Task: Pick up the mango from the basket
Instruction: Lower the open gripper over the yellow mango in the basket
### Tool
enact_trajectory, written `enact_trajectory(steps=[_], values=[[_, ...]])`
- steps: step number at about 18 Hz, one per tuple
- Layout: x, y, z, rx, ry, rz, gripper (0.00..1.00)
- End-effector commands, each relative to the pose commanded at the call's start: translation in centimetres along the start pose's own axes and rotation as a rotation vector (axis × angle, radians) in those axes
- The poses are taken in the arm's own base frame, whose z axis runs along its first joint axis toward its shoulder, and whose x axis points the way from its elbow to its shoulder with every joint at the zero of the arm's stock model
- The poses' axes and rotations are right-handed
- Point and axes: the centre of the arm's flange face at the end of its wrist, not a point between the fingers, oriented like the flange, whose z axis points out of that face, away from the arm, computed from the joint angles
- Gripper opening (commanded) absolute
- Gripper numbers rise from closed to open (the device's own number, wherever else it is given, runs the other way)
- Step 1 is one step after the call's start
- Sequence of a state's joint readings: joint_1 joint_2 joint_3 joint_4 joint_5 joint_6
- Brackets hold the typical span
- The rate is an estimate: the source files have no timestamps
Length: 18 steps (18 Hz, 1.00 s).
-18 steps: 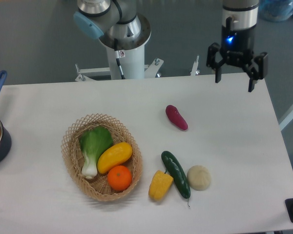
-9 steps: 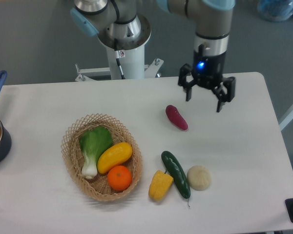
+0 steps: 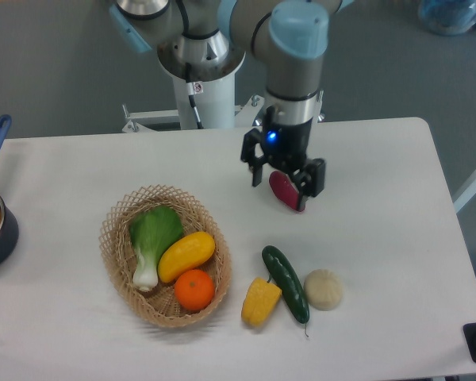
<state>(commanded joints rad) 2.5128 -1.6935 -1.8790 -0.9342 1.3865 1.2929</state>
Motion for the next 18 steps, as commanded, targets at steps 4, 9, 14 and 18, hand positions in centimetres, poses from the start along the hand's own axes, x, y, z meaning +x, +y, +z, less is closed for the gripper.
enact_trajectory(steps=[4,9,14,18], values=[[1.2,-1.7,3.3,-0.031,0.056,0.072,1.0],[3.1,-3.5,6.6,-0.039,0.122,0.09,1.0],[4.1,-4.9,7.7,-0.034,0.146,0.036,1.0],[4.6,-5.9,8.9,-0.042,0.164,0.043,1.0]])
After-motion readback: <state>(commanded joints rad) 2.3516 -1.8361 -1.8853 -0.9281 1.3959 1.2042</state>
